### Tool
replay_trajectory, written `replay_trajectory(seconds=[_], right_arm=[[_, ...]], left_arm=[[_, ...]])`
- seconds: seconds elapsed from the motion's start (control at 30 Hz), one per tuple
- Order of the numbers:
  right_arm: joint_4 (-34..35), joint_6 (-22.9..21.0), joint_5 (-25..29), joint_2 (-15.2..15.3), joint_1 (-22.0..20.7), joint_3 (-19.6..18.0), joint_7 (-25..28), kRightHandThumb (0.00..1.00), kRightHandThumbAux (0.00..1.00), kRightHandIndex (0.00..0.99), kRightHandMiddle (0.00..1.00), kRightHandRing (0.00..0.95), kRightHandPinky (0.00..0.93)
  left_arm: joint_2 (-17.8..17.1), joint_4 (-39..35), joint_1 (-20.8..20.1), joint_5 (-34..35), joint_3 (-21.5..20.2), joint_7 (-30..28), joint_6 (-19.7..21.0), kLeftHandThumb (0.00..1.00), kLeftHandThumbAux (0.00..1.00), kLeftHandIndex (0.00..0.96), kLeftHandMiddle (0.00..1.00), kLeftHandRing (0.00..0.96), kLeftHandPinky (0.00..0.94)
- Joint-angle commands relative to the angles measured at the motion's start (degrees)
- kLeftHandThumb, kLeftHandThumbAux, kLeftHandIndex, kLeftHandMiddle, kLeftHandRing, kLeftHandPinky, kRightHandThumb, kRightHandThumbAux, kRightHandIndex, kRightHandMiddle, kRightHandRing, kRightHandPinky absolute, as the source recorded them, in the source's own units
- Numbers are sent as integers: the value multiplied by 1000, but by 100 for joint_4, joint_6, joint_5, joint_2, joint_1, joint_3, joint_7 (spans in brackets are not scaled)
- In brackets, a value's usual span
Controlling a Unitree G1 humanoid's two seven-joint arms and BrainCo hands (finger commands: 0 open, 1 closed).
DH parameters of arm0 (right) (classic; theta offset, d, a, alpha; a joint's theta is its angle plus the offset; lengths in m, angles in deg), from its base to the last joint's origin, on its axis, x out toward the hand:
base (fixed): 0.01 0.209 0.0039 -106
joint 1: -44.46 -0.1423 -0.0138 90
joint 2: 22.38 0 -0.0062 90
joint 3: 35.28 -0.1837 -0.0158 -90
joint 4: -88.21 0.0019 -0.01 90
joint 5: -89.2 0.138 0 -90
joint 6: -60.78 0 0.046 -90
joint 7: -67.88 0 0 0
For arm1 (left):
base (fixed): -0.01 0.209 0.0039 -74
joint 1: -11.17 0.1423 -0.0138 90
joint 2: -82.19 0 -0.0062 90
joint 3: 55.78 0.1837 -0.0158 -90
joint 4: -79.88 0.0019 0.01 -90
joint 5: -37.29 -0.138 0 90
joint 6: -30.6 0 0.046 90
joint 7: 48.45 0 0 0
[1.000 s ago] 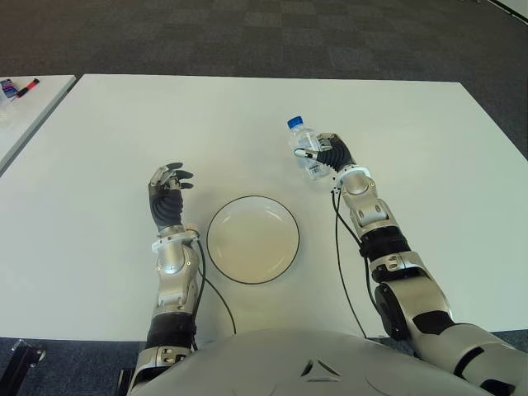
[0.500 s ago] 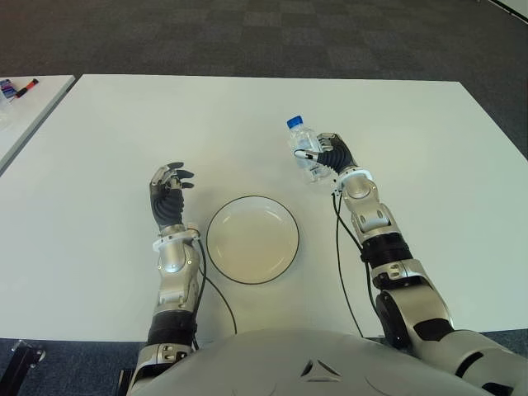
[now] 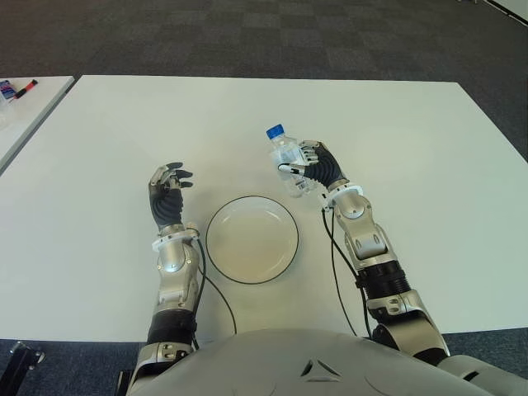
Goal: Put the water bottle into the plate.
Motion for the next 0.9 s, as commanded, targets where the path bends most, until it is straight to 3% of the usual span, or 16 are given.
replay_trajectory(seconds=[0.03,0.57,0.9], right_arm=[[315,354,80,50,114,102,168,858,671,417,538,899,868],[566,822,188,74,357,191,455,857,673,412,537,893,865],[954,864,236,51,641,279,636,856,673,410,537,888,862]], left_arm=[[119,171,-106,-10,-42,8,0,947,652,399,545,467,497],[137,248,-172,-136,-109,95,-8,947,652,397,542,469,497],[122,249,-174,-170,-83,48,-2,944,656,385,521,476,511]])
